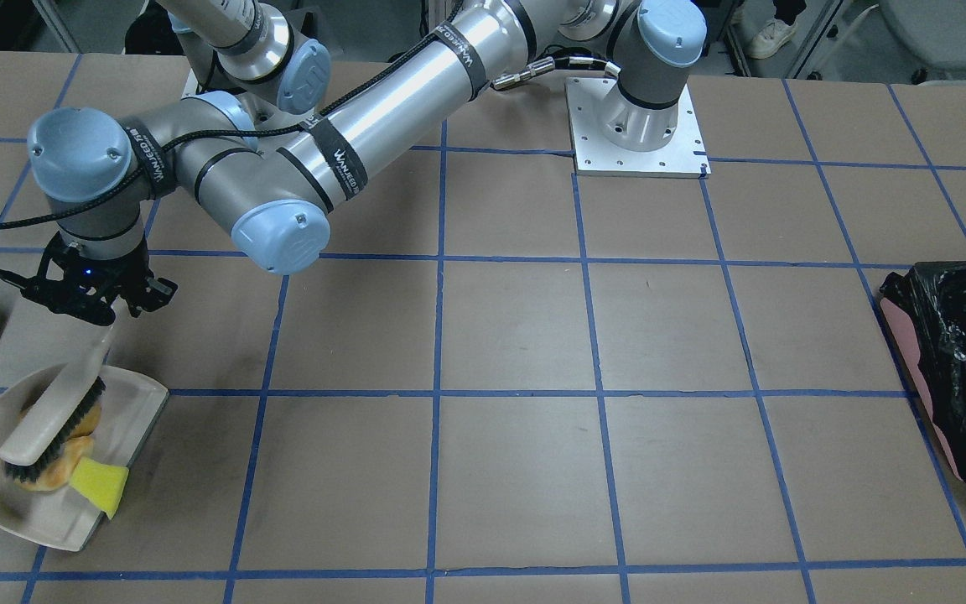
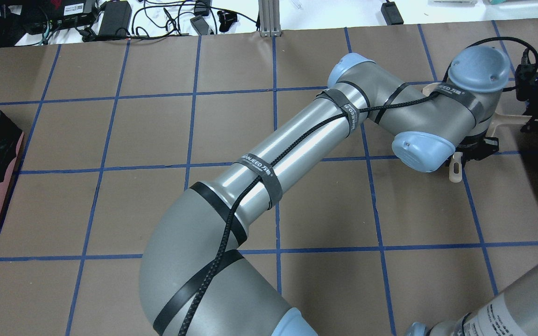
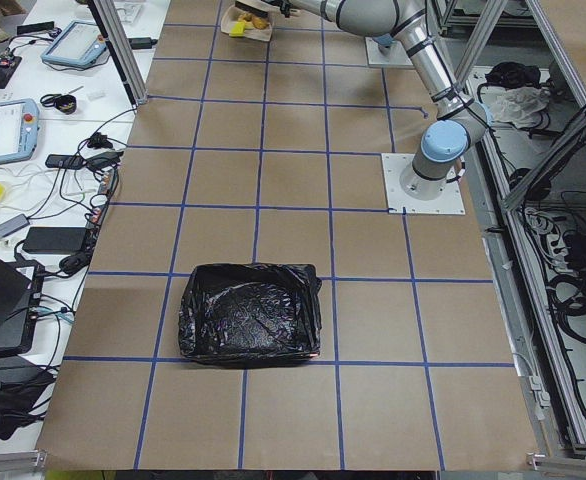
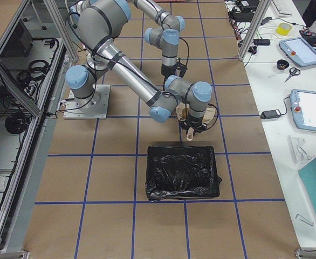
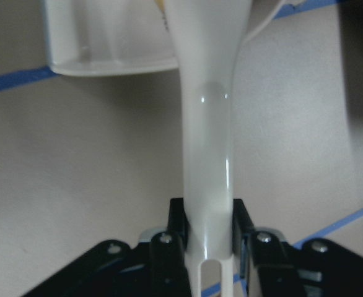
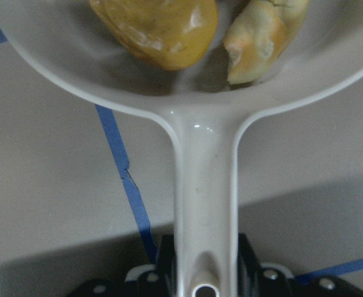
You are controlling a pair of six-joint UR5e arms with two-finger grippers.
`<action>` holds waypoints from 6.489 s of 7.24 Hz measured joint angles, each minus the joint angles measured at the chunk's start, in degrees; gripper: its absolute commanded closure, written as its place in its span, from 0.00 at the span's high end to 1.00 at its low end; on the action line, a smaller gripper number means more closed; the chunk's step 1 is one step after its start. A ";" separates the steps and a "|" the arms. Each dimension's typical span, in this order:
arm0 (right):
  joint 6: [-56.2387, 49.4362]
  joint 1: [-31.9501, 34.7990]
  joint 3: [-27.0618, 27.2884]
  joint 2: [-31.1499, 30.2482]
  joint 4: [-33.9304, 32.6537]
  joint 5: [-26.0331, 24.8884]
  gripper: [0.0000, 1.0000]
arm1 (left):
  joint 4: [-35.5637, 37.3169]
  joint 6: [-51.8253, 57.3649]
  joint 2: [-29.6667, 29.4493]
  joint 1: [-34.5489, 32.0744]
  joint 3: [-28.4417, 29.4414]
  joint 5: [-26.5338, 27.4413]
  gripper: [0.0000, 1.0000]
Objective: Sweep and dump trash in nearest bin
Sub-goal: 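Lift the loaded dustpan with the right gripper while the left withdraws the brush, then tip the dustpan over the black bin with the right gripper, then lower the brush onto the table and open the left gripper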
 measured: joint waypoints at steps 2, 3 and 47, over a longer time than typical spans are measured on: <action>1.07 0.00 0.04 -0.20 0.67 0.45 0.08 | -3.24 3.51 2.20 1.93 -1.25 0.79 0.00; 1.66 0.00 0.03 -0.21 0.95 0.82 0.09 | -6.96 6.48 3.26 3.64 -1.46 2.37 0.00; -33.25 -27.60 -29.10 1.09 8.32 -3.11 0.05 | -14.28 28.08 44.47 40.71 -48.15 12.26 1.00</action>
